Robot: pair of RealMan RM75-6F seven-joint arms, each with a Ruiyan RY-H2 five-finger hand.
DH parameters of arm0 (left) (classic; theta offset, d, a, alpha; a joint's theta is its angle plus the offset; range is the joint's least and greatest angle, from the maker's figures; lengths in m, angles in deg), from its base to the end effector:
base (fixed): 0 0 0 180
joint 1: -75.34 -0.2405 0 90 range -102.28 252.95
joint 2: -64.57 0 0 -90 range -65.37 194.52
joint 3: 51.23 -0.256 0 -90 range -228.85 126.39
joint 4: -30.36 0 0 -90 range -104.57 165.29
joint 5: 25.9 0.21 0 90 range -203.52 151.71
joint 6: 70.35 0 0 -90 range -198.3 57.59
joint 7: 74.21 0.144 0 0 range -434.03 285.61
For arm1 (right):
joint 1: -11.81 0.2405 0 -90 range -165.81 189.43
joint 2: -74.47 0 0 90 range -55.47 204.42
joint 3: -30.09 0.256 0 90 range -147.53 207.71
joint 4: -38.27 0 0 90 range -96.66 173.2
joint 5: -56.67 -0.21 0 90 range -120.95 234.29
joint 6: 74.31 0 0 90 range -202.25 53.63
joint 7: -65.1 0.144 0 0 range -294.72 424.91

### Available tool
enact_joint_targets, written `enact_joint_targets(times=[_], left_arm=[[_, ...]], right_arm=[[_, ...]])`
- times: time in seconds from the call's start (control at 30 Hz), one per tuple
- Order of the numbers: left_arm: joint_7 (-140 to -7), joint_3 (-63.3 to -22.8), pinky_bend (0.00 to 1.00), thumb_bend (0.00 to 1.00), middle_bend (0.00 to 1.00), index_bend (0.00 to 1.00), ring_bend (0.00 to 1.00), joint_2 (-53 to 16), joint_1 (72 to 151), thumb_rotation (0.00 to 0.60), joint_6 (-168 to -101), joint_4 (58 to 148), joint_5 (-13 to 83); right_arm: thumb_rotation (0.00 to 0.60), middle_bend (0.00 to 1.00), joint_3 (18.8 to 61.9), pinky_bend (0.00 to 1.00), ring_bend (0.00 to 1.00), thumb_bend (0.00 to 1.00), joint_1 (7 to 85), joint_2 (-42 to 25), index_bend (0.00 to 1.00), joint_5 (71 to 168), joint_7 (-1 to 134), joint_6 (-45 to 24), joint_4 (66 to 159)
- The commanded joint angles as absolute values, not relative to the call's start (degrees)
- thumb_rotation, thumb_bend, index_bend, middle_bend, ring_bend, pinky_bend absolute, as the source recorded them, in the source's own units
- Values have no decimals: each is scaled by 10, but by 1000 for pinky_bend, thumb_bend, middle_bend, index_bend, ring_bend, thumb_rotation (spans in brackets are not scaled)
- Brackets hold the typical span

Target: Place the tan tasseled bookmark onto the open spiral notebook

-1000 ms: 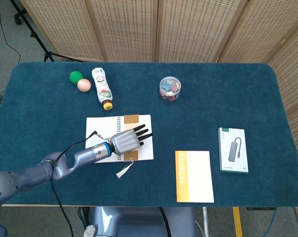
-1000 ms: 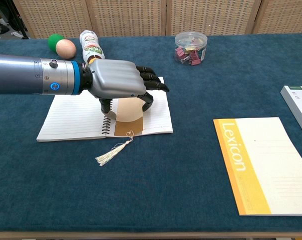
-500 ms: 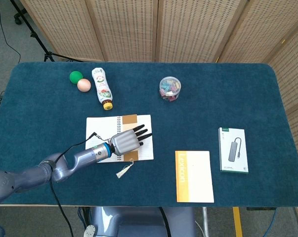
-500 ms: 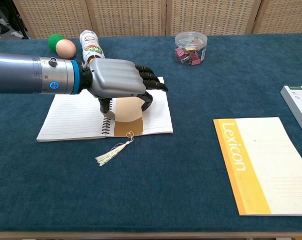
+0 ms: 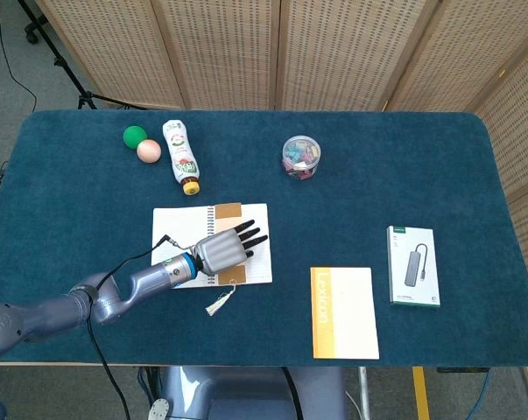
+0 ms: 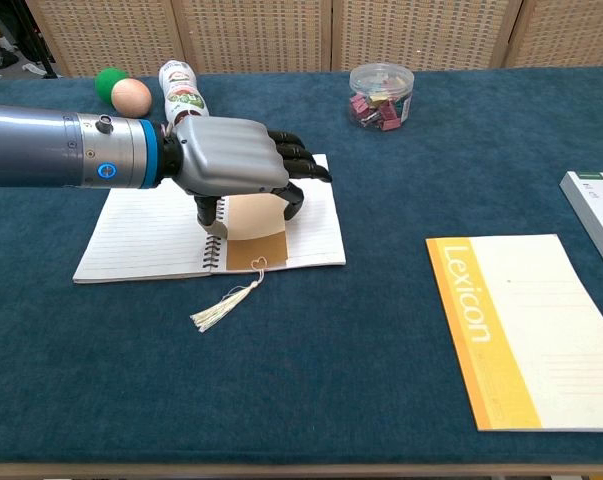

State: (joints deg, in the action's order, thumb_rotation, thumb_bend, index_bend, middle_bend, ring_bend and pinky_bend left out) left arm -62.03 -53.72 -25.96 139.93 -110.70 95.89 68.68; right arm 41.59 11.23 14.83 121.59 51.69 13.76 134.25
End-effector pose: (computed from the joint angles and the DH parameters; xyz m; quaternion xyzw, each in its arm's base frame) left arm -0.0903 0.3766 -0.0609 -0.9340 0.0047 -0.2353 0.2687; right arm -0.3515 -0.1681 0.2256 0.4610 -0.3700 0.2671 0.7611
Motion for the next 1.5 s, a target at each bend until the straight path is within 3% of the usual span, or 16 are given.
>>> enact_joint_targets(times=[0.03, 0.93, 1.23, 1.5], left_arm=[[-627, -538, 0, 319, 0, 344, 0, -257, 1400, 600, -1104, 962, 685], [-637, -541, 0, 286, 0, 274, 0, -227, 1399, 600, -1124, 988, 695], [-719, -542, 0, 299, 0, 274, 0, -178, 1392, 600, -1132, 1086, 687], [-731, -555, 2, 302, 0, 274, 0, -148, 1394, 600, -1088, 1146, 669]], right_arm=[[600, 0, 416, 0, 0, 0, 112, 148, 0, 1216, 517, 138, 1343], [600, 0, 414, 0, 0, 0, 113, 147, 0, 1219, 513, 140, 1345], [600, 0, 412, 0, 0, 0, 113, 146, 0, 1219, 513, 138, 1345], [600, 0, 412, 0, 0, 0, 113, 147, 0, 1220, 514, 138, 1345]])
